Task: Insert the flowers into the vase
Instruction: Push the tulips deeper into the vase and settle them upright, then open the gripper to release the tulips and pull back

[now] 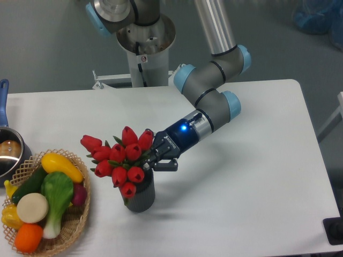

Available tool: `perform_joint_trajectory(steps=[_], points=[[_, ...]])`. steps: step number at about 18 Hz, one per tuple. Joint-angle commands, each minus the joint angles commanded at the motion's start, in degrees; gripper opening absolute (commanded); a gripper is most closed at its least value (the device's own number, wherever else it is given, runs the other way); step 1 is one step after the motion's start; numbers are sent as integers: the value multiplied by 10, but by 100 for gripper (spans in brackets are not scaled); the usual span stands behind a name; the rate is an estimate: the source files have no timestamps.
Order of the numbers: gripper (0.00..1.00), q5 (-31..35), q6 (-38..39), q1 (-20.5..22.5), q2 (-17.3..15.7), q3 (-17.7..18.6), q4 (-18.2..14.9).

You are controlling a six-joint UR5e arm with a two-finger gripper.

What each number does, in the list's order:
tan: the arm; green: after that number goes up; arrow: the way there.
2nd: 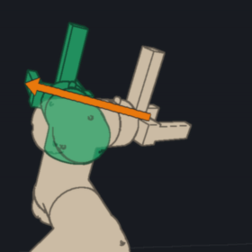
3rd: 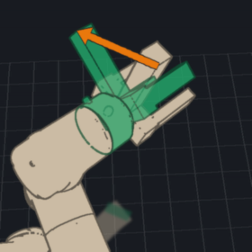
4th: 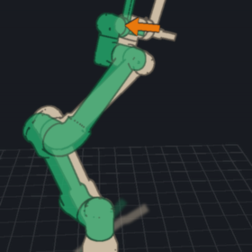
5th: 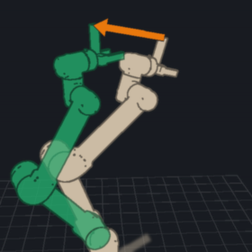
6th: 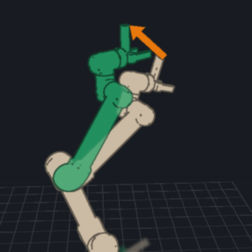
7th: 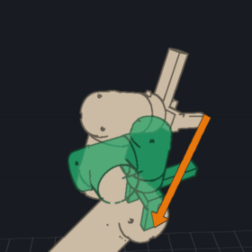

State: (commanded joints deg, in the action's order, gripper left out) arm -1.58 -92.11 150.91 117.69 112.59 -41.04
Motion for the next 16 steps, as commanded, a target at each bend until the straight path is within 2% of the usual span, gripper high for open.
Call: perform_joint_trajectory(steps=[4,5,12,13,15,16], points=[[25,0,-7,2,0,1,0],[30,0,-11,2,1,1,0],[40,0,-15,3,2,2,0],[47,0,-16,4,2,2,0],[73,0,-18,9,2,1,0],[83,0,-17,11,2,1,0]])
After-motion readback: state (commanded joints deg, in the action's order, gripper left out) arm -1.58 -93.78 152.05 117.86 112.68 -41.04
